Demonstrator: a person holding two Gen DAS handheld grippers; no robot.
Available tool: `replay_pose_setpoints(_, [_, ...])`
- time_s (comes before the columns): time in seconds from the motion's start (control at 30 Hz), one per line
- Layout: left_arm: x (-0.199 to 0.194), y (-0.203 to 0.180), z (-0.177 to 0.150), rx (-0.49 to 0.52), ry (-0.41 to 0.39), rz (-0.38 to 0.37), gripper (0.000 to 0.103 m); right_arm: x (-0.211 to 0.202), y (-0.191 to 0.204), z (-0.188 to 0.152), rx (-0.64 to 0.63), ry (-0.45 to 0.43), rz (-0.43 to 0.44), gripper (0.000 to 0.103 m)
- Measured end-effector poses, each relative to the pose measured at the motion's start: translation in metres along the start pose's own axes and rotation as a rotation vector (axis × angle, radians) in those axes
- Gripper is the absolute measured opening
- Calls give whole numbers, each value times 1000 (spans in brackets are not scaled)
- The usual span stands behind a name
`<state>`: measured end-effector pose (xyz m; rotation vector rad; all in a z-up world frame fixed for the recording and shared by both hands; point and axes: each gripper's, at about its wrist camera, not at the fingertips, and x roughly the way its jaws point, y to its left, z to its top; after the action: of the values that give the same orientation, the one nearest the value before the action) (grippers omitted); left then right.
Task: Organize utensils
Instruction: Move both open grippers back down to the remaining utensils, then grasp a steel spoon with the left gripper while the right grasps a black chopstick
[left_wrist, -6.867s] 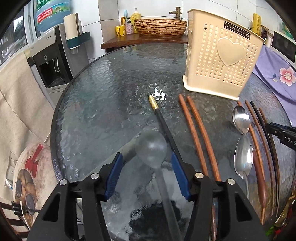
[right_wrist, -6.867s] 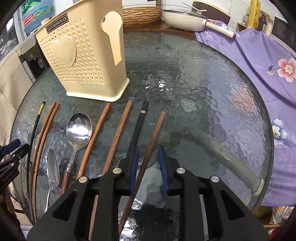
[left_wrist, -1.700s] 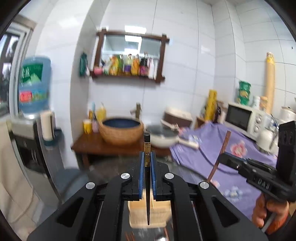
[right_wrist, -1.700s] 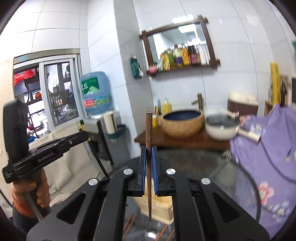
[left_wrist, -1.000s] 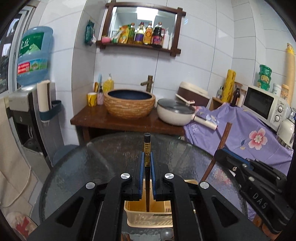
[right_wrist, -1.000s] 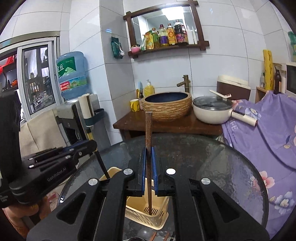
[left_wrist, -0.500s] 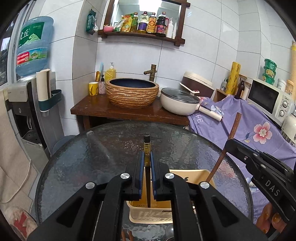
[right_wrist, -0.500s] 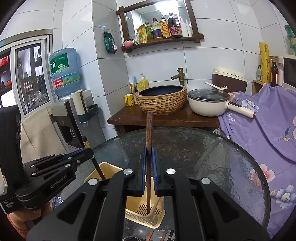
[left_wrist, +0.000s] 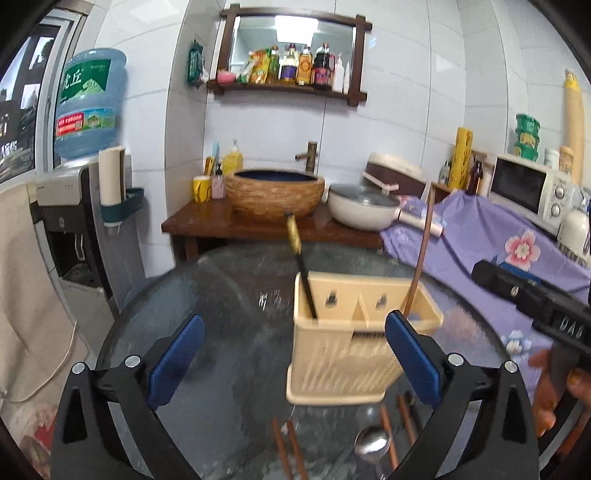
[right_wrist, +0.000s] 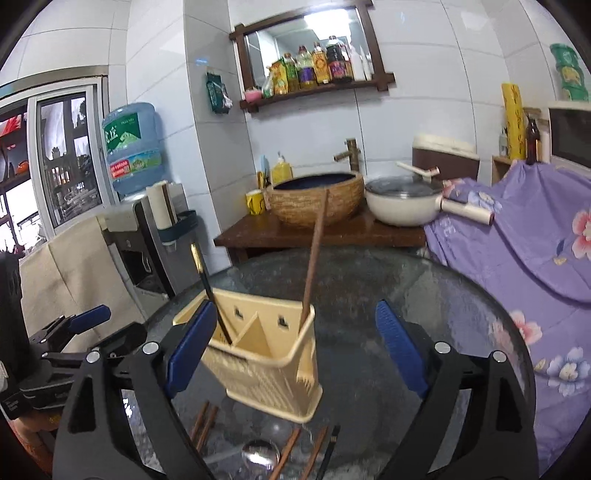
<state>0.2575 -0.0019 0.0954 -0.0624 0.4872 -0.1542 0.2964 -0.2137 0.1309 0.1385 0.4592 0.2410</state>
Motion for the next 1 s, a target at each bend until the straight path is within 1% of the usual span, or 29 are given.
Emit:
replay_pose_setpoints(0.13, [0, 8, -42, -3, 73, 55, 97, -1, -3, -36, 15, 83, 17, 87])
replay_pose_setpoints(0.17, [-1, 8, -50, -4, 84, 54, 97, -1, -3, -44, 16, 93, 14, 87])
replay_pose_setpoints(0.23, [-4, 7, -68, 9, 116, 44, 97, -2, -3, -64, 7, 121, -8, 87])
replay_pose_setpoints(0.27, [-5, 3, -79, 31, 138, 47, 96, -2, -3, -71, 1, 131, -22, 87])
replay_pose_setpoints(0.33, [-8, -2, -94, 62, 167, 50, 96, -1, -5, -89, -8, 166, -73, 87])
replay_pose_setpoints(0.43, [-11, -6, -113, 58, 208, 22, 90, 2, -16, -110, 10, 231, -108, 86])
replay_pose_setpoints(0.5, [-10, -7, -123, 51, 237, 14, 84, 5, -21, -122, 27, 280, -120, 78])
replay_pose_setpoints(0.57, [-8, -9, -132, 54, 263, 18, 79, 7, -25, -136, 33, 326, -127, 66])
replay_pose_setpoints(0.6, [-7, -10, -136, 54, 275, 17, 76, 9, -27, -142, 35, 352, -132, 63])
replay_pose_setpoints(0.63, [-6, -10, -139, 52, 285, 13, 74, 11, -27, -149, 38, 376, -133, 58])
replay_pose_setpoints(0.67, [-6, -12, -143, 51, 292, 10, 72, 13, -28, -153, 40, 392, -133, 55])
replay_pose_setpoints(0.7, [-5, -13, -145, 51, 300, 7, 68, 15, -28, -158, 40, 411, -132, 53])
replay_pose_setpoints(0.77, [-6, -15, -148, 57, 306, 1, 65, 16, -26, -162, 38, 425, -133, 49])
replay_pose_setpoints(0.9, [-9, -22, -148, 64, 311, -23, 63, 18, -20, -164, 34, 435, -136, 46])
replay_pose_setpoints(0.97, [-11, -27, -148, 73, 313, -30, 62, 20, -16, -164, 15, 448, -146, 41])
replay_pose_setpoints(1.0, [-11, -29, -149, 80, 315, -33, 62, 22, -14, -165, 7, 458, -152, 40])
